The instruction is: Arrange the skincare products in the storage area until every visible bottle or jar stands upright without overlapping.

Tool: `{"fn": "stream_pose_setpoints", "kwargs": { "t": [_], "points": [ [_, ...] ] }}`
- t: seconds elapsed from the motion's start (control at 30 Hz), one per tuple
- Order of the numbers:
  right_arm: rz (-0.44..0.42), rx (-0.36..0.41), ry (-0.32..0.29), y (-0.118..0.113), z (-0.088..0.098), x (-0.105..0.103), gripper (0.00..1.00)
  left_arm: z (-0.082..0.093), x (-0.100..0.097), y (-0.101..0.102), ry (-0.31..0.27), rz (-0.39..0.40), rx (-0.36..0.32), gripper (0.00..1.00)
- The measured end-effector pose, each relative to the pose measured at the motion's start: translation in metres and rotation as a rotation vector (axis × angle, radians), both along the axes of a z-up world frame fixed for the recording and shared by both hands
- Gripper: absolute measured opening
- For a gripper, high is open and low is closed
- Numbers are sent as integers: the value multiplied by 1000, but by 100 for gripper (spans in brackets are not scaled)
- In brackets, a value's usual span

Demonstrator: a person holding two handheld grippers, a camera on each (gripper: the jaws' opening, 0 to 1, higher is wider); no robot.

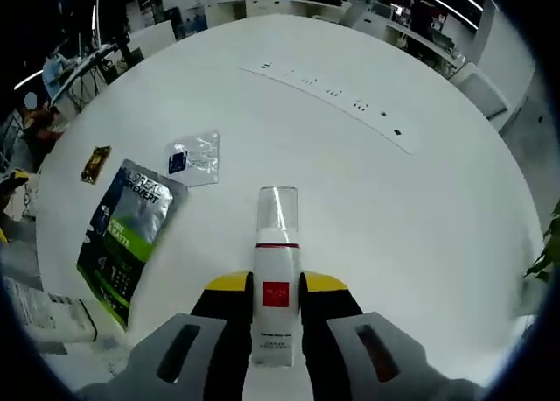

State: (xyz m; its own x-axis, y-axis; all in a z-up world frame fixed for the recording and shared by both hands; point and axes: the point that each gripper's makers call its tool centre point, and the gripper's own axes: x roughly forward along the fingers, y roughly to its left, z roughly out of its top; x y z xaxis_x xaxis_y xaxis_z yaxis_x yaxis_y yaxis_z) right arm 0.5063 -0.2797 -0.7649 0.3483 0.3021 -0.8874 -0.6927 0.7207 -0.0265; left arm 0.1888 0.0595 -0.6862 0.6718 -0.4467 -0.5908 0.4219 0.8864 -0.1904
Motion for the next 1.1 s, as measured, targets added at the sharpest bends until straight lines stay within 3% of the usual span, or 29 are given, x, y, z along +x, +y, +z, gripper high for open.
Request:
{"fn": "stream_pose_setpoints", "kwargs": {
  "t": [0.3, 0.5, 0.73, 1.0, 1.1],
  "points": [
    [-11, -30, -9, -4, -2, 0, 20, 3, -1, -7, -2, -5, -1, 80],
    [-19, -38, -49, -10, 4, -4, 20, 7, -1, -10, -7, -4, -3, 80],
    [-59, 15, -98, -17, 29, -4, 20, 8, -1, -11, -15, -14, -9, 79],
    [-128, 70, -125, -35, 49, -24, 20, 8, 2, -7, -33, -23, -12, 79],
    [-164, 122, -186, -39, 67, -28, 20, 11, 3, -9, -41, -25, -15, 79]
  ]
}}
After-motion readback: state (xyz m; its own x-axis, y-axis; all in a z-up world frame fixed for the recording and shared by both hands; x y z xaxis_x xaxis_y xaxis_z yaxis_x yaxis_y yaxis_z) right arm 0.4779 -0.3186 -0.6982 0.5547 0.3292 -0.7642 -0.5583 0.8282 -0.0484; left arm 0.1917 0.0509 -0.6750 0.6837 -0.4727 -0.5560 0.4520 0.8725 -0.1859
